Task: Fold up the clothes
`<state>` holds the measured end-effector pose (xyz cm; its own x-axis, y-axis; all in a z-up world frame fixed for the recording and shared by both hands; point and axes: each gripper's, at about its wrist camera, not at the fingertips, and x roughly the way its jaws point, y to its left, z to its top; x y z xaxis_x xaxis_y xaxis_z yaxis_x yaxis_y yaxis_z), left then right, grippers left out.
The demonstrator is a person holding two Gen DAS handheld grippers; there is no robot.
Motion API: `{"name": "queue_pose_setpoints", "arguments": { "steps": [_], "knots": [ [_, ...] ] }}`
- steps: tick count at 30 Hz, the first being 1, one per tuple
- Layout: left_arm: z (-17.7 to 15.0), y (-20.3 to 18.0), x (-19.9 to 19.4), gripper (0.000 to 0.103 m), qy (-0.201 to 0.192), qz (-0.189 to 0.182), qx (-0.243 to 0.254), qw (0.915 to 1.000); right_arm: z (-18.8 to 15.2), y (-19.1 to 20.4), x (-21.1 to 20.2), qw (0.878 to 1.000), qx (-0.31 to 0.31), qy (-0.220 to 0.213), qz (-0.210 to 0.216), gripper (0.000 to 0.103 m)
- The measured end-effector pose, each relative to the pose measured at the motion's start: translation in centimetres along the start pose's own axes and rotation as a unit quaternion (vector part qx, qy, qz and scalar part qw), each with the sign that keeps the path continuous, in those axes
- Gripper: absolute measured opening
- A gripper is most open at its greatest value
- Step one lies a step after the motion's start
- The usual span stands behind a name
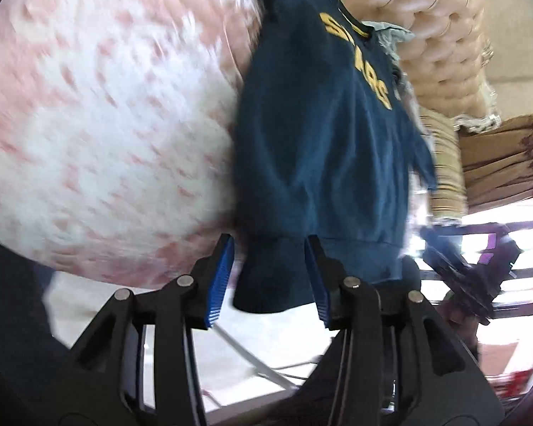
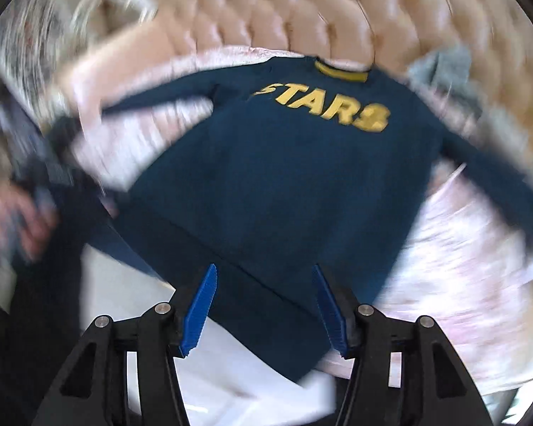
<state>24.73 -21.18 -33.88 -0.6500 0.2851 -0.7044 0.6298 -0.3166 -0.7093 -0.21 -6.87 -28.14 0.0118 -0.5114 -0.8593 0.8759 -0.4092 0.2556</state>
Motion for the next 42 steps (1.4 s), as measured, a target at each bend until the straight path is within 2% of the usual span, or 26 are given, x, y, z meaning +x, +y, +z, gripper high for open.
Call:
{"name": "queue_pose_setpoints", "arguments": {
  "steps": [1, 3, 6, 10, 12, 16, 18, 21, 23, 25, 27, 31, 33, 35, 37, 39, 42],
  "knots": [
    [0.1, 0.2, 0.3, 0.039, -0.001, -0.003, -0.001, 1.0000, 0.1, -0.4, 0.6, 1.000, 0.015, 0.003, -0.001, 0.057],
    [0.4, 0.5, 0.6, 0.016, -0.003, -0.005, -0.003, 1.0000, 0.1, -1.4, 1.5, 0.999, 0.045, 0.011, -0.007, 0.057],
    [0.3, 0.7, -0.2, 0.016, -0.009, -0.005, -0.008, 0.9999, -0.6, -3.5, 2.5, 0.994, 0.105, 0.025, 0.002, 0.057],
    [0.2, 1.8, -0.8, 0.016, -0.009, -0.015, -0.025, 0.9996, -0.9, -4.0, 3.5, 0.994, 0.108, 0.030, -0.002, 0.057],
    [0.1, 2.3, -0.3, 0.017, 0.000, -0.012, -0.037, 0.9992, -1.0, -3.6, 3.8, 0.995, 0.093, 0.033, -0.011, 0.057],
    [-0.2, 2.8, -0.9, 0.025, 0.007, -0.002, -0.043, 0.9990, -0.8, -2.5, 4.1, 0.997, 0.063, 0.042, -0.030, 0.057],
    [-0.2, 2.4, -2.3, 0.027, -0.001, 0.013, -0.025, 0.9996, -0.7, -2.4, 4.2, 0.997, 0.061, 0.044, -0.030, 0.061],
    [0.4, 1.5, -5.5, 0.027, -0.032, 0.016, 0.005, 0.9994, -0.6, -2.8, 3.9, 0.996, 0.081, 0.045, -0.016, 0.062],
    [2.4, 0.7, -7.7, 0.028, -0.068, -0.010, 0.018, 0.9975, -0.4, -3.3, 3.2, 0.994, 0.100, 0.037, -0.001, 0.062],
    [4.9, 0.2, -8.6, 0.039, -0.097, -0.045, 0.011, 0.9941, 0.0, -3.6, 2.2, 0.993, 0.112, 0.020, 0.015, 0.062],
    [8.2, 0.1, -8.1, 0.050, -0.116, -0.077, -0.016, 0.9902, 0.6, -3.5, 1.5, 0.993, 0.113, 0.002, 0.027, 0.062],
    [14.5, 0.5, -5.3, 0.050, -0.134, -0.113, -0.082, 0.9811, 2.0, -3.1, 0.9, 0.992, 0.113, -0.034, 0.050, 0.062],
    [16.5, 1.8, -3.7, 0.050, -0.143, -0.124, -0.143, 0.9715, 2.7, -3.4, 1.1, 0.990, 0.119, -0.045, 0.060, 0.062],
    [17.4, 1.9, -2.1, 0.050, -0.141, -0.112, -0.175, 0.9680, 3.4, -3.8, 1.4, 0.989, 0.124, -0.051, 0.070, 0.062],
    [17.8, 2.1, -0.8, 0.050, -0.138, -0.119, -0.198, 0.9631, 3.6, -4.4, 2.0, 0.987, 0.133, -0.054, 0.072, 0.062],
    [18.4, 1.6, 0.1, 0.050, -0.139, -0.121, -0.198, 0.9627, 3.9, -5.2, 2.3, 0.985, 0.146, -0.056, 0.077, 0.062],
    [19.4, 1.3, 1.1, 0.049, -0.141, -0.097, -0.213, 0.9619, 3.8, -5.4, 2.8, 0.985, 0.146, -0.052, 0.081, 0.062]
  ]
}}
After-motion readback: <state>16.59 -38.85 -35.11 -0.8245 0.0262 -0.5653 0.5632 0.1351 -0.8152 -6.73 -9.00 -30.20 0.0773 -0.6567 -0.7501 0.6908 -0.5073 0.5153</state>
